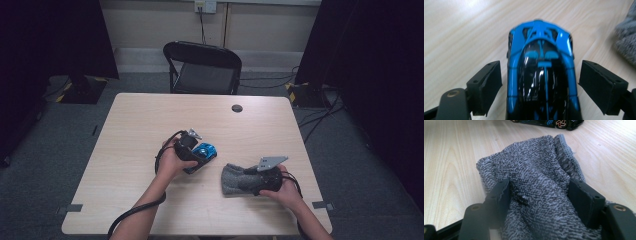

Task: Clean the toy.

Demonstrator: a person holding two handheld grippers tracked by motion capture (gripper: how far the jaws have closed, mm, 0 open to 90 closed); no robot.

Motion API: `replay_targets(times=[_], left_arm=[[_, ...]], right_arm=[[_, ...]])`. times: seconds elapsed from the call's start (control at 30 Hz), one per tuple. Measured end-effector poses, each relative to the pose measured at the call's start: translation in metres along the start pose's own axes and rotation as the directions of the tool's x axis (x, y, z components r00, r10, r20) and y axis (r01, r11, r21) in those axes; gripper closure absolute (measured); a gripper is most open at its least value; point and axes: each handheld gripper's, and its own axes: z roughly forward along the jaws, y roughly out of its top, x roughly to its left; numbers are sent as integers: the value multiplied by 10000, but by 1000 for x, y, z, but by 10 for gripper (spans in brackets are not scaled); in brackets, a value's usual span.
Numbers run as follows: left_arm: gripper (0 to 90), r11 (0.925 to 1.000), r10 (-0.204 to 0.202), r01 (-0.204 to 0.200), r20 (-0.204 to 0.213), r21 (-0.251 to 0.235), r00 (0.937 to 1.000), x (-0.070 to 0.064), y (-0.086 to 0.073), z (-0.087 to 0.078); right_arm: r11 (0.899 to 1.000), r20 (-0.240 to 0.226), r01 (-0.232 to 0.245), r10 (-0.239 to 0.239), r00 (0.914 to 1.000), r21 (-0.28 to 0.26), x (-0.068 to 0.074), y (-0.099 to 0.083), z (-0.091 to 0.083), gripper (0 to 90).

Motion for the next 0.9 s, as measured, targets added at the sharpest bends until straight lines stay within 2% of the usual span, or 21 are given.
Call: replay_targets(times=[0.17,0.27,0.33,0.4,0.47,0.63,0.77,0.9], left_arm=[[172,9998,-164,164,79,-75,9998,3,-9,4],[161,9999,-12,13,64,-164,10000,4,-11,5],[160,9997,186,-186,8,-156,9998,3,-11,5],[161,9984,564,-565,-80,-28,9984,0,-10,6],[240,9957,924,-924,10,13,9957,-3,-8,6],[250,9961,877,-877,-50,34,9961,-4,-8,6],[256,9977,674,-673,-224,36,9975,-6,-8,5],[257,9986,533,-532,-210,23,9984,-5,-9,4]], right_arm=[[9999,134,113,-113,9998,13,2,-1,0,355],[9999,186,110,-110,9998,-6,2,-1,1,362],[9999,227,120,-119,9997,-26,3,-2,1,365],[9999,262,92,-90,9996,-49,3,-2,1,370],[10000,285,70,-69,9996,-38,3,-2,1,373],[10000,274,-3,3,9996,0,2,-1,2,382],[9999,396,98,-99,9992,21,3,-1,3,384],[9999,482,117,-119,9988,32,4,-1,3,389]])
